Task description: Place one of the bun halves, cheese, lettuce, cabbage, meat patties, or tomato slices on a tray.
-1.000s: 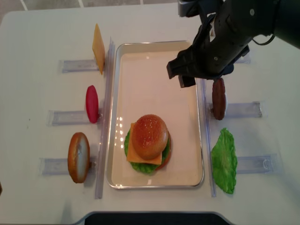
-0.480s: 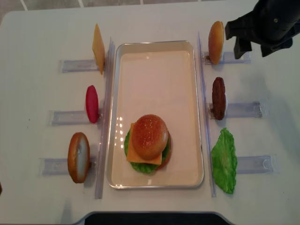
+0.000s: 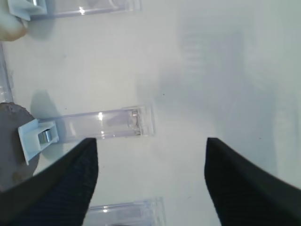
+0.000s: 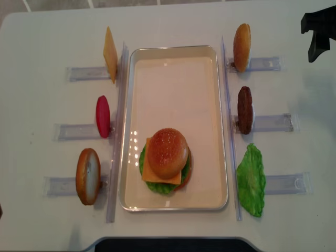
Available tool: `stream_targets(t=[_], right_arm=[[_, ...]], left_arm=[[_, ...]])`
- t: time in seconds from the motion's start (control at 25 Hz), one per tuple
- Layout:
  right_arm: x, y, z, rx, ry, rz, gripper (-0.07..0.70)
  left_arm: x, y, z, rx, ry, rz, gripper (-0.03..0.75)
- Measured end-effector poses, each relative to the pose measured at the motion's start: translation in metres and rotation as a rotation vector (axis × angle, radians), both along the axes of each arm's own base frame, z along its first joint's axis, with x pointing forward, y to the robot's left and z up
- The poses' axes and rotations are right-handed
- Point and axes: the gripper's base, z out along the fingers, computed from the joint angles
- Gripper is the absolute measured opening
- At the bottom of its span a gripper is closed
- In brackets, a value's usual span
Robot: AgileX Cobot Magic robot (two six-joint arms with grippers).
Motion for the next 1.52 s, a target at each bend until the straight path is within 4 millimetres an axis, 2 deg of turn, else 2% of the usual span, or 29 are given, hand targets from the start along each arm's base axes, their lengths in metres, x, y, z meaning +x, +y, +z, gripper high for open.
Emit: stream_targets(t=[0.32, 0.52, 0.72, 1.04, 1.36, 1.52], right_arm=[[-0.001, -0.001, 0.001, -0.009, 0.003, 0.024, 0.485], [-0.022, -0.004, 0.002, -0.038, 0.004, 0.032, 0.485], [-0.057, -0.006, -0.003, -0.045, 0.027, 0.034, 0.485], [-0.128, -0.01, 0.0, -0.043, -0.035, 0.032, 0.485], [-0.207, -0.014, 0.007, -0.029, -0.245, 0.01, 0.485], [-0.238, -0.016, 0.006, -0.031, -0.354, 0.007, 0.485]], left_arm=[[0.0, 0.0, 0.0, 0.0, 0.0, 0.0, -0.007], [0.0, 0.0, 0.0, 0.0, 0.0, 0.0, -0.007], [0.0, 0.0, 0.0, 0.0, 0.0, 0.0, -0.007], [0.0, 0.0, 0.0, 0.0, 0.0, 0.0, -0.007], [0.0, 0.0, 0.0, 0.0, 0.0, 0.0, -0.007], [0.0, 0.0, 0.0, 0.0, 0.0, 0.0, -0.007]])
